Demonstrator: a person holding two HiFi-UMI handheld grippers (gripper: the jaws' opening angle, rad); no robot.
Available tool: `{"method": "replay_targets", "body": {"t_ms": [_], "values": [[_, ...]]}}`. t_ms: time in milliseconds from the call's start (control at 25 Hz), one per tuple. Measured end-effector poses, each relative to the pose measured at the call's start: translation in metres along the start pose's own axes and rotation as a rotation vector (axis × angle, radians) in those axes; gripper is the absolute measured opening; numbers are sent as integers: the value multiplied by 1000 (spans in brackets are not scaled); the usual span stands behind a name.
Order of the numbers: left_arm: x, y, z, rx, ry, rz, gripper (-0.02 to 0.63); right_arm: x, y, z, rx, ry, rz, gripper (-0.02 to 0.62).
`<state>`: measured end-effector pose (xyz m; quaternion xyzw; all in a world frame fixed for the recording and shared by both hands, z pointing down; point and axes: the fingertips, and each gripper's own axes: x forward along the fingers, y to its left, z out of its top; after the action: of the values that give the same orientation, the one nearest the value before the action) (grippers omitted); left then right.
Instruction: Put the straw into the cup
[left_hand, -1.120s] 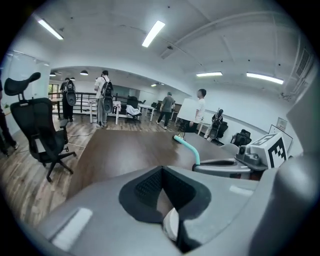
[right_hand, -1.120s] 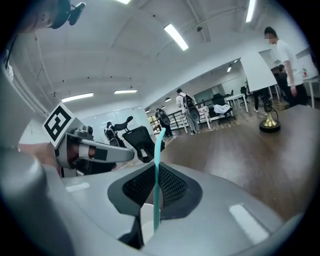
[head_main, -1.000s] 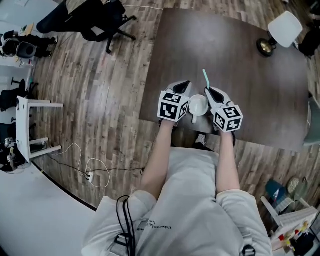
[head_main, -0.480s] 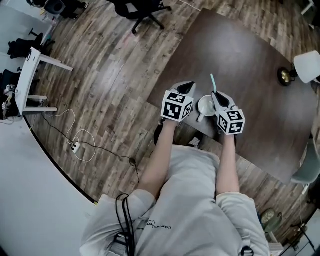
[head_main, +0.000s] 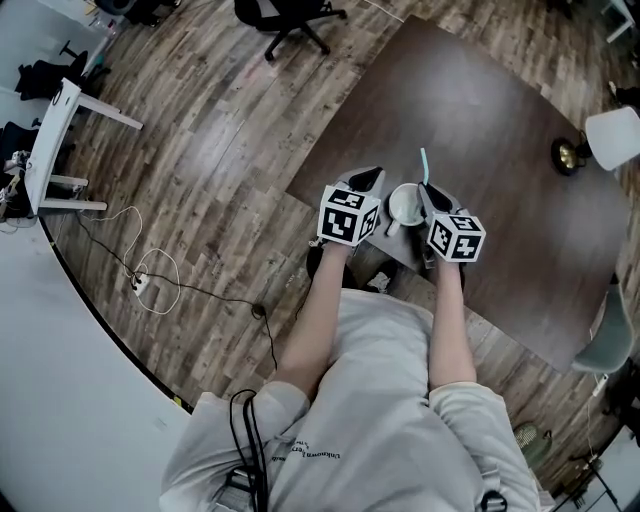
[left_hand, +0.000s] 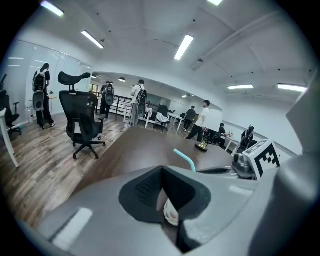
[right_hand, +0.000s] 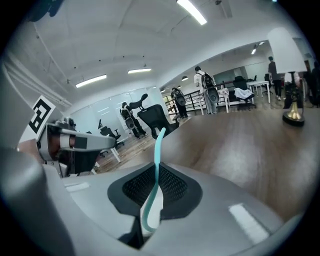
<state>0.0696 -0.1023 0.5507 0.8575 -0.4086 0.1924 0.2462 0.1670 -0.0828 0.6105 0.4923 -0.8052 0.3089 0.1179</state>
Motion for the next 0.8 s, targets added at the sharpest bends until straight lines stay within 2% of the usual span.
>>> {"method": "replay_targets", "body": {"t_ms": [120, 360, 560, 800], "values": [[1, -2, 4, 6, -5, 2, 1, 0, -1, -5, -34, 20, -22, 48], [6, -10, 15, 43, -6, -8, 1, -9, -16, 20, -47, -58, -74, 49], [9, -8, 21, 64, 3, -13, 1, 1, -12, 19, -30, -50, -45, 49], [12, -6, 26, 80, 10, -9, 1, 12, -10, 17, -65, 5, -37, 52]]}}
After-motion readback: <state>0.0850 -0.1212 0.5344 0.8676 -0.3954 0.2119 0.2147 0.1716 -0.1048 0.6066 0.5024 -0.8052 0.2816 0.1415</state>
